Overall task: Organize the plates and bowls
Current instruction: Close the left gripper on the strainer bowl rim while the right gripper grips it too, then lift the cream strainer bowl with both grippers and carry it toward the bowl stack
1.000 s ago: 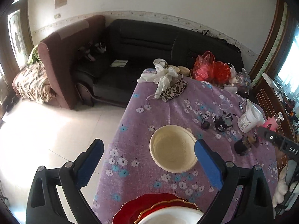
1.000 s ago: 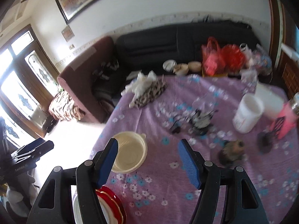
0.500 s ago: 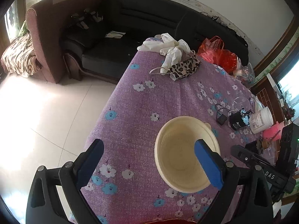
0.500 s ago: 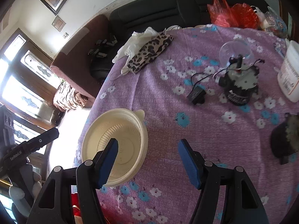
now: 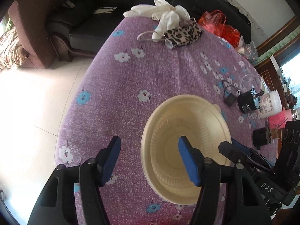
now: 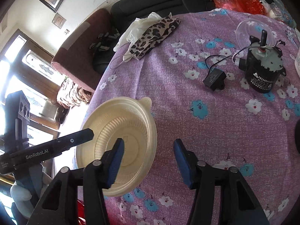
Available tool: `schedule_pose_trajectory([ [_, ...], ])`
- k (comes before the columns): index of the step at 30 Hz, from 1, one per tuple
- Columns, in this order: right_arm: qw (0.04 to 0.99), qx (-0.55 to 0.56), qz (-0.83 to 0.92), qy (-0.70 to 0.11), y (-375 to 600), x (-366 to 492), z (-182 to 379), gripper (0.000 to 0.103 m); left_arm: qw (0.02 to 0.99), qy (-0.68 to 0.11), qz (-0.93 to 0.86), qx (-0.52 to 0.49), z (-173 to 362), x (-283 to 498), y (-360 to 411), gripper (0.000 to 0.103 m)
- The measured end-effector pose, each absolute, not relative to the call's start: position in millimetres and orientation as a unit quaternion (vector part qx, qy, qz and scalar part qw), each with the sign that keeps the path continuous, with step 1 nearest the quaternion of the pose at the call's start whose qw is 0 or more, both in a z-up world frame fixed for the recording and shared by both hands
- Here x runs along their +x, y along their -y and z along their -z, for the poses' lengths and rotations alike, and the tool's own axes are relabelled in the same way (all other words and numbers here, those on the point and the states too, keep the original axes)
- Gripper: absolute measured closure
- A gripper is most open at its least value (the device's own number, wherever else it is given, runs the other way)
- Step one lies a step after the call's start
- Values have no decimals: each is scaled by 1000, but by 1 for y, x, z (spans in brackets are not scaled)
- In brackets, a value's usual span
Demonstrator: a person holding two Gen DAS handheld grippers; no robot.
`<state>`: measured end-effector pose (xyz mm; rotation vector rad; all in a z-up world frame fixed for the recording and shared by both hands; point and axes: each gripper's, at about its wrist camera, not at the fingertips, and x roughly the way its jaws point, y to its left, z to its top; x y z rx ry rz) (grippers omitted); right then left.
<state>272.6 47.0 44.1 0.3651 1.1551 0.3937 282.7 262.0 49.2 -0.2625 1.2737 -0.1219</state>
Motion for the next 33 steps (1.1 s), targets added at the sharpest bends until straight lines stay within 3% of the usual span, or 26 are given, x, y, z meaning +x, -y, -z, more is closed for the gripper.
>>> schedule_pose_trajectory([
  [2, 798, 172, -188, -546, -50, 272, -40, 66, 789, -601, 60, -116, -46, 283, -259, 40],
  [4, 795, 171, -193, -549, -53, 271, -37, 79, 787, -605, 65, -102, -45, 283, -254, 45],
  [6, 794, 167, -196, -551, -56, 270, -37, 84, 785, -608, 76, -92, -46, 282, -248, 55],
  [20, 826, 159, -200, -502, -32, 237, -93, 85, 824, -559, 86, -31, -118, 252, -211, 56],
  [33, 847, 194, -159, -469, 66, 167, -130, 85, 841, -528, 112, 47, -162, 171, -101, 56],
])
